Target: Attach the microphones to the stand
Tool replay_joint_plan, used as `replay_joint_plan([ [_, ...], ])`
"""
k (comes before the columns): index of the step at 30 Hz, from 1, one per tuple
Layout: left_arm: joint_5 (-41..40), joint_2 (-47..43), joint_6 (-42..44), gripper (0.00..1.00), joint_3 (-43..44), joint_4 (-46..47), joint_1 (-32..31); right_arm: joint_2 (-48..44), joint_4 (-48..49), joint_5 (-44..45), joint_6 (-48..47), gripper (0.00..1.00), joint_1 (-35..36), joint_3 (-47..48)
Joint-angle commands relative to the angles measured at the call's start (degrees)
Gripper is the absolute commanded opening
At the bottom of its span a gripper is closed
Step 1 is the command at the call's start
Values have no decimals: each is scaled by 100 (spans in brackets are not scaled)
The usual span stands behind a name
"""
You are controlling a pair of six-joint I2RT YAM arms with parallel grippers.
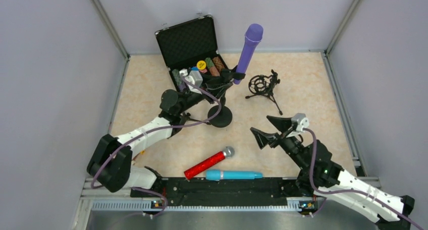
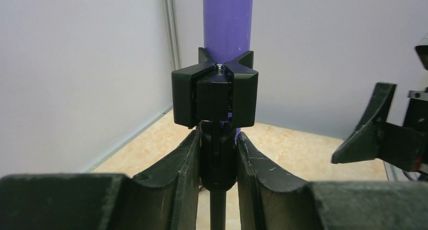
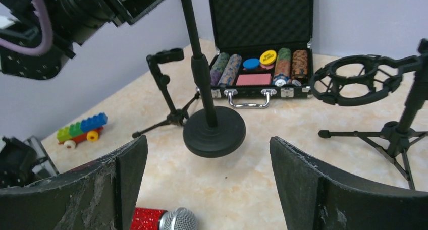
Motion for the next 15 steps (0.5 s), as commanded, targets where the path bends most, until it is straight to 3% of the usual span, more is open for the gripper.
replay_joint_plan([
  [1, -379, 379, -123, 0, 647, 1219, 32, -474, -585, 481, 428, 88, -48, 405],
  [15, -691, 2400, -181, 0, 1546, 2426, 120, -710, -1189, 713, 384, 88, -50, 691],
])
